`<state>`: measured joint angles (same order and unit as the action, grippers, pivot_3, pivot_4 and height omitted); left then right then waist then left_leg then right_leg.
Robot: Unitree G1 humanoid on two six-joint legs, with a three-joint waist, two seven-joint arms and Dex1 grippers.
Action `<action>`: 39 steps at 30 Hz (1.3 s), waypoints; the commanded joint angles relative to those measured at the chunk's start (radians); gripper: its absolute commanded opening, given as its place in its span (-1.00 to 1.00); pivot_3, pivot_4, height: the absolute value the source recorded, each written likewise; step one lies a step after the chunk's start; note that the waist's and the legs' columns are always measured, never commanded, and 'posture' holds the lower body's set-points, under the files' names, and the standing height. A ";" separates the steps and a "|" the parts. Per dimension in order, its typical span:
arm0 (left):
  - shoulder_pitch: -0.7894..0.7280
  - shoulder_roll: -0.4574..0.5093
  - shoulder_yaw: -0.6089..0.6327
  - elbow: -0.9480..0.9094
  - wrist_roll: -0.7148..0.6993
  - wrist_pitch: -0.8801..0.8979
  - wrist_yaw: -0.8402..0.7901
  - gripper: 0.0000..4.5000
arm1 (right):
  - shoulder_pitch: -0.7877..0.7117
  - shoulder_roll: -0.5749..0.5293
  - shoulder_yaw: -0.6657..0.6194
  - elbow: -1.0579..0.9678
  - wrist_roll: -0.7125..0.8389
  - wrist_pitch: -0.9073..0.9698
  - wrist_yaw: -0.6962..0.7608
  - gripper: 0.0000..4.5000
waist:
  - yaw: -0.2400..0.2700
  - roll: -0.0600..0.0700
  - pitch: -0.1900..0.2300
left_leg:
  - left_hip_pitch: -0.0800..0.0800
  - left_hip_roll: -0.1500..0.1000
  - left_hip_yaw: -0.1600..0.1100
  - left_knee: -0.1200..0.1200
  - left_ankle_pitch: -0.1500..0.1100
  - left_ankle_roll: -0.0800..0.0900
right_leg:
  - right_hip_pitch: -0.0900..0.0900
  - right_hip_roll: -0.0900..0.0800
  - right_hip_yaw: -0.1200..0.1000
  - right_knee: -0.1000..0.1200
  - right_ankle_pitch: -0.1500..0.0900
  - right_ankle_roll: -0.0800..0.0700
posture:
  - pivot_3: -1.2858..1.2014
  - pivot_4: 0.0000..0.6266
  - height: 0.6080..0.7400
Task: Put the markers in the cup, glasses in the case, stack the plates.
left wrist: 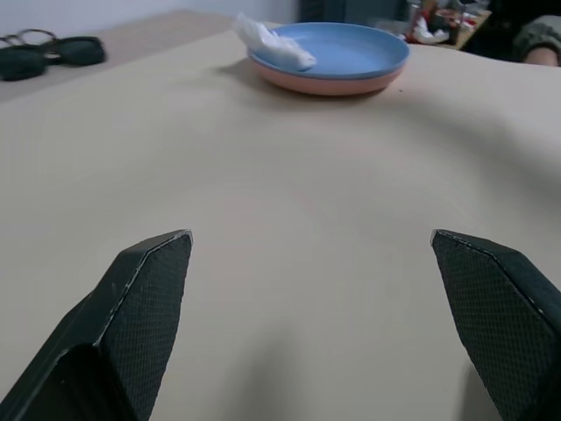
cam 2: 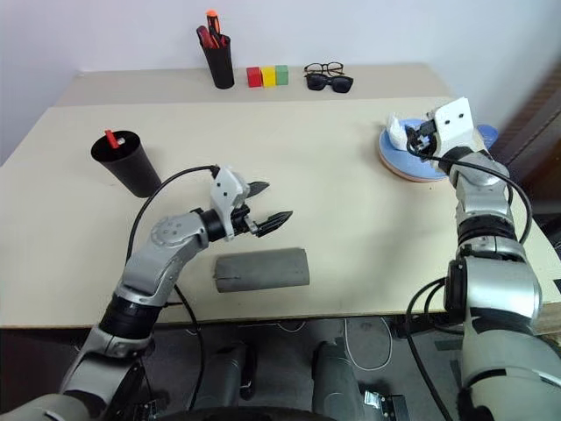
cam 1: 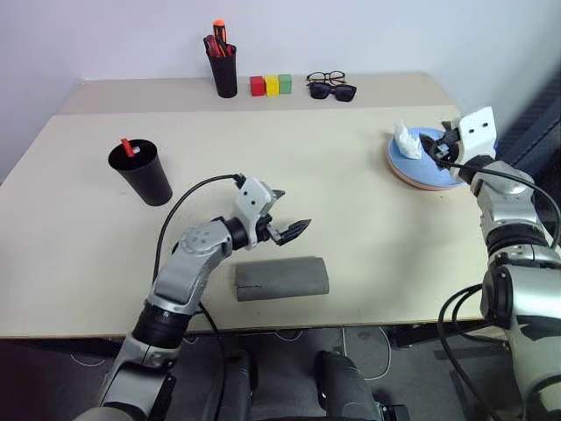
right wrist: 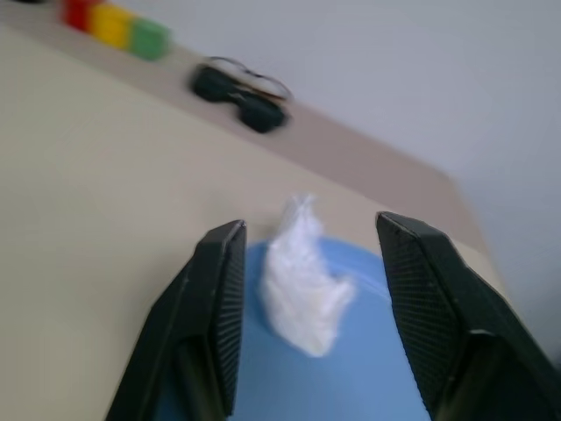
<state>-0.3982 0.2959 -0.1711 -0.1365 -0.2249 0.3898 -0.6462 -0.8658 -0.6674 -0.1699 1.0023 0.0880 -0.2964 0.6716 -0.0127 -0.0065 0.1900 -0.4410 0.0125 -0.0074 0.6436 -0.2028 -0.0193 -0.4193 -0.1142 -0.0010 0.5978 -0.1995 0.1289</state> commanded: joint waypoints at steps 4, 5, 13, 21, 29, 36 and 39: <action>0.091 0.027 0.108 -0.099 -0.047 -0.061 0.015 1.00 | 0.440 -0.032 -0.081 -0.747 0.272 0.333 0.146 0.04 | 0.005 0.000 0.000 | 0.000 0.000 -0.001 0.000 0.000 0.000 | 0.000 0.000 0.000 0.000 0.000 0.000 | 0.03 -0.52 1.00; 0.095 0.027 0.110 -0.099 -0.045 -0.060 0.021 1.00 | 0.478 -0.038 -0.094 -0.800 0.294 0.369 0.147 0.04 | 0.004 0.000 0.000 | 0.000 0.000 0.000 0.001 0.000 0.000 | 0.000 0.000 0.000 0.001 0.000 -0.001 | 0.03 -0.52 1.00; 0.326 0.083 0.247 -0.150 -0.025 -0.207 0.052 1.00 | 0.858 -0.046 -0.224 -1.127 0.386 0.488 0.156 0.04 | 0.001 0.001 -0.001 | 0.003 0.002 0.001 0.001 0.000 0.000 | 0.001 0.000 0.000 0.001 -0.002 -0.005 | 0.03 -0.52 1.00; 0.452 0.104 0.293 -0.197 -0.038 -0.256 0.070 1.00 | 0.988 -0.029 -0.289 -1.163 0.422 0.471 0.181 0.04 | 0.004 0.000 -0.002 | 0.001 0.002 0.002 0.001 -0.001 -0.001 | 0.001 -0.001 0.000 -0.002 -0.002 -0.005 | 0.03 -0.52 1.00; 0.463 0.084 0.308 -0.206 -0.035 -0.272 0.125 1.00 | 1.012 -0.022 -0.309 -1.144 0.409 0.440 0.165 0.04 | 0.003 0.000 -0.002 | 0.000 0.002 0.002 0.001 -0.001 -0.001 | -0.001 -0.002 0.000 -0.002 -0.002 -0.005 | 0.03 -0.52 1.00; 0.459 0.103 0.314 -0.217 -0.052 -0.247 0.129 1.00 | 1.019 -0.010 -0.298 -1.137 0.390 0.411 0.149 0.04 | 0.003 0.000 -0.002 | 0.000 0.002 0.002 0.001 -0.001 -0.001 | -0.001 -0.002 0.000 -0.002 -0.002 -0.005 | 0.03 -0.52 1.00; 0.464 0.119 0.318 -0.219 -0.063 -0.240 0.119 1.00 | 1.033 0.001 -0.295 -1.126 0.383 0.390 0.154 0.04 | 0.003 0.000 -0.002 | 0.000 0.002 0.002 0.001 -0.001 -0.001 | -0.001 -0.002 0.000 -0.002 -0.002 -0.005 | 0.03 -0.52 1.00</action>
